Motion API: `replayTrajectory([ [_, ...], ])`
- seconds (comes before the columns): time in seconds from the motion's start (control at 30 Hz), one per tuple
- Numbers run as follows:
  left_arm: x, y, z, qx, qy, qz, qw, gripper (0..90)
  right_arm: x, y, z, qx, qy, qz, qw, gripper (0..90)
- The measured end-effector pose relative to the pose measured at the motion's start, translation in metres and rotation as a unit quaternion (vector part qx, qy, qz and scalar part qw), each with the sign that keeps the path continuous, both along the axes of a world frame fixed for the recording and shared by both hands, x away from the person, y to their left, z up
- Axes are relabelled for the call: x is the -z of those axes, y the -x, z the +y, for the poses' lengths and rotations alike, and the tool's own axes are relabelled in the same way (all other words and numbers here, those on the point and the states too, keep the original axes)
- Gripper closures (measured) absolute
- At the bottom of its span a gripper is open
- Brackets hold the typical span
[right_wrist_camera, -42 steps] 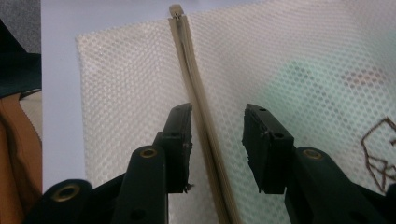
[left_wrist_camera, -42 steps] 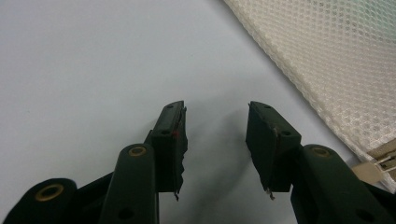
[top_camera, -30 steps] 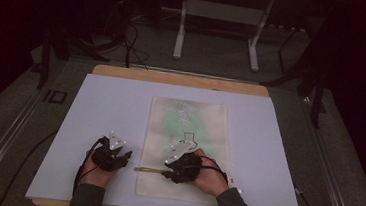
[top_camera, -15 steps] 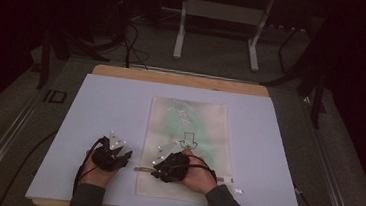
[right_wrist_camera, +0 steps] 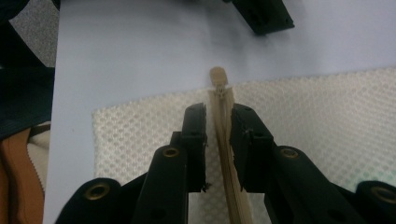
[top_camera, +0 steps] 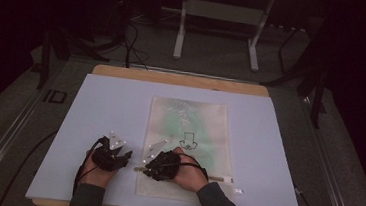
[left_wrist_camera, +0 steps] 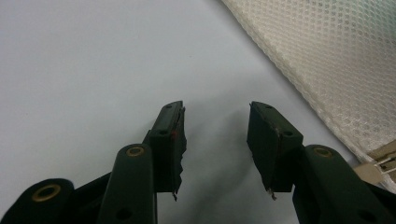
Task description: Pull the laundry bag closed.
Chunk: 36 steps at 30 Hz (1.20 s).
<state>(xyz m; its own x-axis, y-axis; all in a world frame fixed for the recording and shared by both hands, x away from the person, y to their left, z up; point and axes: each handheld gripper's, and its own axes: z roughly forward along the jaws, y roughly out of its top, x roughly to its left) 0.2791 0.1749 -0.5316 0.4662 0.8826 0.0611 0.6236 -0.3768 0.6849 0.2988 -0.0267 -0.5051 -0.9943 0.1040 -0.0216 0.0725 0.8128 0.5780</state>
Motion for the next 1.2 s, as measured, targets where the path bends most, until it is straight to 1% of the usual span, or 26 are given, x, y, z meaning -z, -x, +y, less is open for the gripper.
replayTrajectory([
  [0.43,0.000,0.000,0.000,0.000,0.001,-0.001,1.0000,55.6,0.002,-0.003,0.017,0.002,-0.006,0.004,1.0000,77.4],
  [0.9,0.000,0.000,0.001,-0.001,0.001,0.000,1.0000,55.5,0.004,-0.006,0.034,-0.006,0.011,0.009,0.9999,77.6],
  [1.03,-0.001,0.000,0.001,-0.003,0.002,0.000,1.0000,55.5,0.007,-0.006,0.043,-0.012,0.020,0.008,0.9997,76.4],
  [1.1,-0.001,0.000,0.001,-0.002,0.000,0.000,1.0000,55.5,0.009,-0.006,0.046,-0.011,0.028,0.007,0.9995,76.4],
  [1.2,-0.001,0.000,0.001,-0.002,0.000,0.000,1.0000,55.6,0.011,-0.006,0.049,-0.012,0.033,0.005,0.9994,76.5],
])
